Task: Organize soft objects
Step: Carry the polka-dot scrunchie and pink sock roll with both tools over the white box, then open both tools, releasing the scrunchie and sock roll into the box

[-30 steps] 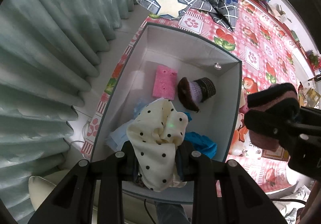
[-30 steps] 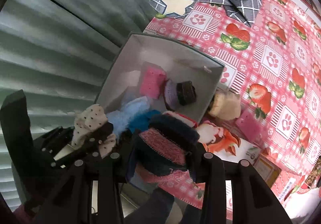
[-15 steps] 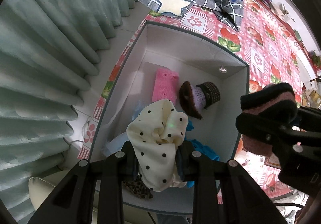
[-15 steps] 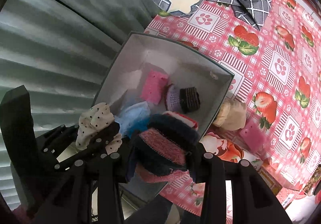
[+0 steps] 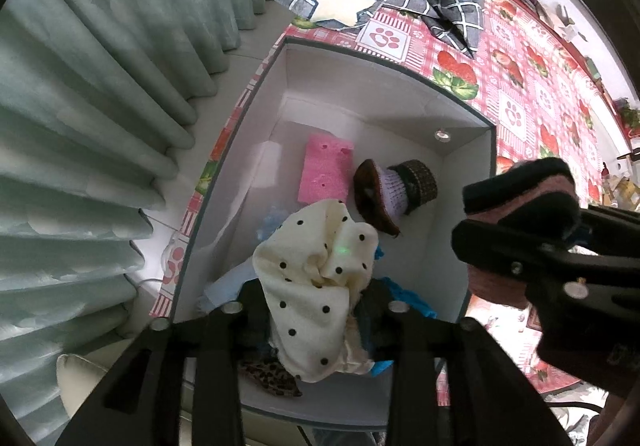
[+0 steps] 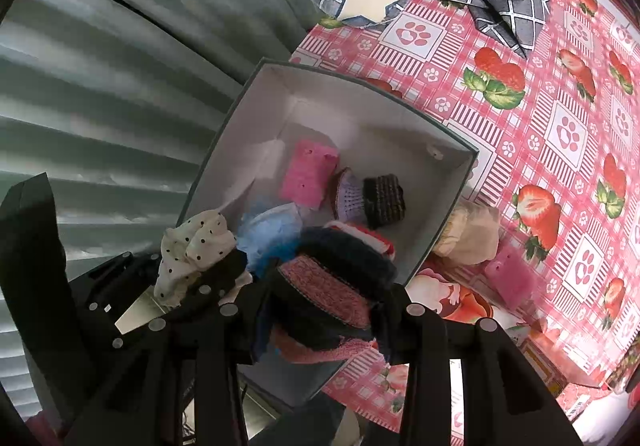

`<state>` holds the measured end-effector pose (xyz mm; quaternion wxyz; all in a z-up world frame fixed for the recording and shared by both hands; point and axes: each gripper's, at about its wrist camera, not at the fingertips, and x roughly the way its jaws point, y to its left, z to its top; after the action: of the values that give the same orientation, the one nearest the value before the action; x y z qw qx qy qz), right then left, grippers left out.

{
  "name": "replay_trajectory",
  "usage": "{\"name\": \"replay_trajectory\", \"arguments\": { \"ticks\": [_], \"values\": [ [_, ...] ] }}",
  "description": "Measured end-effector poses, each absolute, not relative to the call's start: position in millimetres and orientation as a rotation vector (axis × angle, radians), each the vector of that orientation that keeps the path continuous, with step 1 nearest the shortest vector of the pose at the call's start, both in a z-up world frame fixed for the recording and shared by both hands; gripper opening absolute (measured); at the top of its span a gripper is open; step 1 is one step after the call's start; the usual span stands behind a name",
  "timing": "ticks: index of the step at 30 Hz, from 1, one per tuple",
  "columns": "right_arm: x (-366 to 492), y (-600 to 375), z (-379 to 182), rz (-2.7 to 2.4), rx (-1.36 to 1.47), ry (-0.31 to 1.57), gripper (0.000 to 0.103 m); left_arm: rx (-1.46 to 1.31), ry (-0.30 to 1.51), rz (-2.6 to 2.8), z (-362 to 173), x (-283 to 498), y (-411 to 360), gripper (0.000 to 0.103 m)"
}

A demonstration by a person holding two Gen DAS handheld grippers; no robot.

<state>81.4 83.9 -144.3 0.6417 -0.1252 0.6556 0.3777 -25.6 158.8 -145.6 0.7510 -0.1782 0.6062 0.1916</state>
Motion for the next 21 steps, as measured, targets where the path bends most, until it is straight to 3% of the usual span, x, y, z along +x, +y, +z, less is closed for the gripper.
{"name": "replay_trajectory", "arguments": {
  "ticks": [1, 4, 10, 12, 13, 14, 16, 21],
  "values": [
    [82, 84, -144, 0.861, -0.282, 1.496, 0.045, -0.387, 1.32, 0.416, -145, -26, 158, 0.06],
    [82, 83, -144, 0.857, -0.276, 1.497, 0.051, -0.374, 1.31, 0.423, -142, -26, 156, 0.077],
    [83, 81, -143, 0.846, -0.264, 1.5, 0.054, -0.39, 1.31, 0.425, -143, -26, 156, 0.082],
    [84, 80, -142, 0.847, -0.246, 1.501, 0.096, -0.411, 1.29, 0.426, -140, -28, 156, 0.084],
    [84, 79, -141, 0.85, -0.233, 1.499, 0.101, -0.42, 1.283, 0.429, -139, -28, 157, 0.085],
    [85, 77, -139, 0.853, -0.218, 1.496, 0.101, -0.429, 1.277, 0.436, -137, -29, 158, 0.085],
    [86, 76, -134, 0.851, -0.211, 1.493, 0.101, -0.437, 1.28, 0.444, -136, -28, 159, 0.103],
    [96, 59, -117, 0.835, -0.15, 1.486, 0.101, -0.463, 1.26, 0.418, -128, -25, 160, 0.102]
  ]
}}
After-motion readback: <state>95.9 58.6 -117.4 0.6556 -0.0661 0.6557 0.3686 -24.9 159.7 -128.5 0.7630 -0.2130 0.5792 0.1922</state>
